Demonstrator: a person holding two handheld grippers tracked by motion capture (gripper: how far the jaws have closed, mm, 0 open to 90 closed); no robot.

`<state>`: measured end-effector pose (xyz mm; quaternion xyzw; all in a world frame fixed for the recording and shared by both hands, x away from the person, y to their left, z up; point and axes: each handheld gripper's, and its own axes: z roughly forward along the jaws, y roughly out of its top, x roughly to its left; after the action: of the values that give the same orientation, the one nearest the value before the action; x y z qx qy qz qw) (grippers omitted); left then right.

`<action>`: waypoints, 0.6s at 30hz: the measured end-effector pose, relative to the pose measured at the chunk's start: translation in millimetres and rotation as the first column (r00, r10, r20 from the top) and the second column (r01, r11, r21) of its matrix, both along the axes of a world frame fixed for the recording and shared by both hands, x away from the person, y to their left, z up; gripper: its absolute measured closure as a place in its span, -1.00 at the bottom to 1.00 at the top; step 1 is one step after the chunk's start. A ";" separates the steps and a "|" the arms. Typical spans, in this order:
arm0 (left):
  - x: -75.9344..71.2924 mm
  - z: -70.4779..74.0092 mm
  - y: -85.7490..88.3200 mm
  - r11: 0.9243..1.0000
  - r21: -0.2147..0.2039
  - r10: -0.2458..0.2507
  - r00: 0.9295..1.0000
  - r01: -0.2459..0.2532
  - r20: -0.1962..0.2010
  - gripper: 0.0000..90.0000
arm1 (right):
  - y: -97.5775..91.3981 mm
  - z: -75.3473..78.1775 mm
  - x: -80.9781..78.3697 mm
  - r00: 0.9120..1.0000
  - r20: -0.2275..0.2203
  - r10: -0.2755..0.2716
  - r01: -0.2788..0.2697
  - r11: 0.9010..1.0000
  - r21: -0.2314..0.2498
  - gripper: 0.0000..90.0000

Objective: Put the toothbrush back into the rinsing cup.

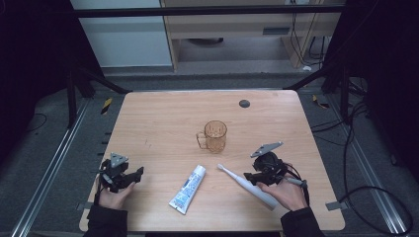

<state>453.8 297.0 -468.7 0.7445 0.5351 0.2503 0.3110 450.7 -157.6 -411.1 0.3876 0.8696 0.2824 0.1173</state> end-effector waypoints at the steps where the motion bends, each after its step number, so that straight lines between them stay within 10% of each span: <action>1: 0.0 0.0 0.0 1.000 0.000 0.000 1.000 0.000 0.000 -0.18 | 0.0 0.0 0.0 1.000 0.000 0.000 0.000 1.000 0.000 0.17; 18: 1.0 -0.5 -0.9 1.000 0.006 -0.004 1.000 0.004 -0.003 -0.18 | 16.4 -14.6 10.9 0.997 -0.060 0.043 -0.048 0.996 -0.076 0.18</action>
<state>454.8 296.2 -469.2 0.7467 0.5334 0.2502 0.3087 461.5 -141.2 -425.6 0.3710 0.8916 0.2397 0.1003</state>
